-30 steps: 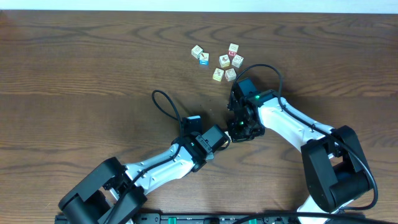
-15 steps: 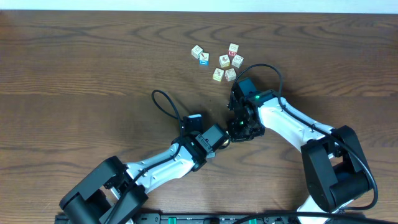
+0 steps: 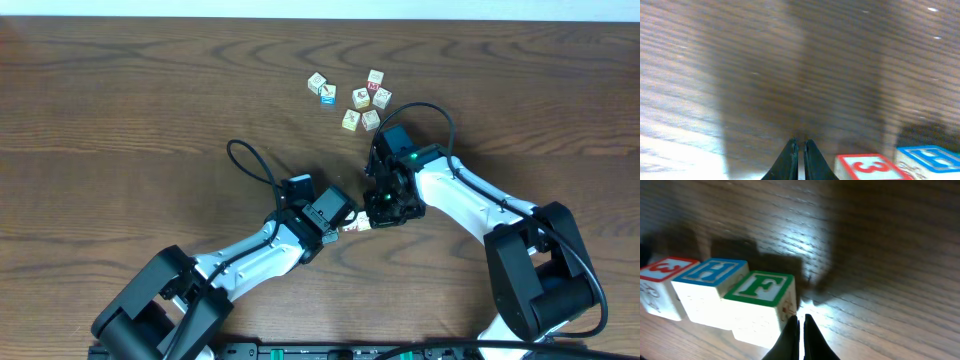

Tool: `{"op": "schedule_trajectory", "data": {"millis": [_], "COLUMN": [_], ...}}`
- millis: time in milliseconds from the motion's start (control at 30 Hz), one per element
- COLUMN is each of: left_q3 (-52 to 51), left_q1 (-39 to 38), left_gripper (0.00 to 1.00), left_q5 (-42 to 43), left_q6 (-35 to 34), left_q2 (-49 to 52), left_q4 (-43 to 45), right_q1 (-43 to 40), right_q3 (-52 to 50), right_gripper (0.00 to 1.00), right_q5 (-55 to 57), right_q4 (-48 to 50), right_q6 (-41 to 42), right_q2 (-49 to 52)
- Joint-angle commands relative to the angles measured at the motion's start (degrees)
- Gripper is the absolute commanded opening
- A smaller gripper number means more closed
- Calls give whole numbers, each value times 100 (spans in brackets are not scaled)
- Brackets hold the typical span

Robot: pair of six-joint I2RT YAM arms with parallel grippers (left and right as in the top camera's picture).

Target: Lift 3 blocks

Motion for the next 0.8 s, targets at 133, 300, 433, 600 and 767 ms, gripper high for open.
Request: {"op": "schedule_trajectory", "data": {"millis": [133, 300, 433, 600, 767], "left_q3": [-59, -59, -59, -59, -59], "left_q1": [26, 26, 46, 234, 533], "left_gripper": [8, 7, 8, 8, 8], "left_q5": [402, 400, 372, 376, 382], "left_q6": [11, 11, 15, 173, 295], "left_q2": [44, 44, 44, 44, 44], "left_q4": [323, 321, 341, 339, 319], "right_q1": [79, 76, 79, 76, 72], "right_q3": [-13, -13, -13, -13, -13], "right_gripper": [4, 4, 4, 4, 4], "right_q5": [-254, -258, -289, -136, -57], "right_q4": [31, 31, -9, -37, -55], "right_q6": [76, 79, 103, 101, 103], "right_q2": [28, 28, 28, 28, 26]}}
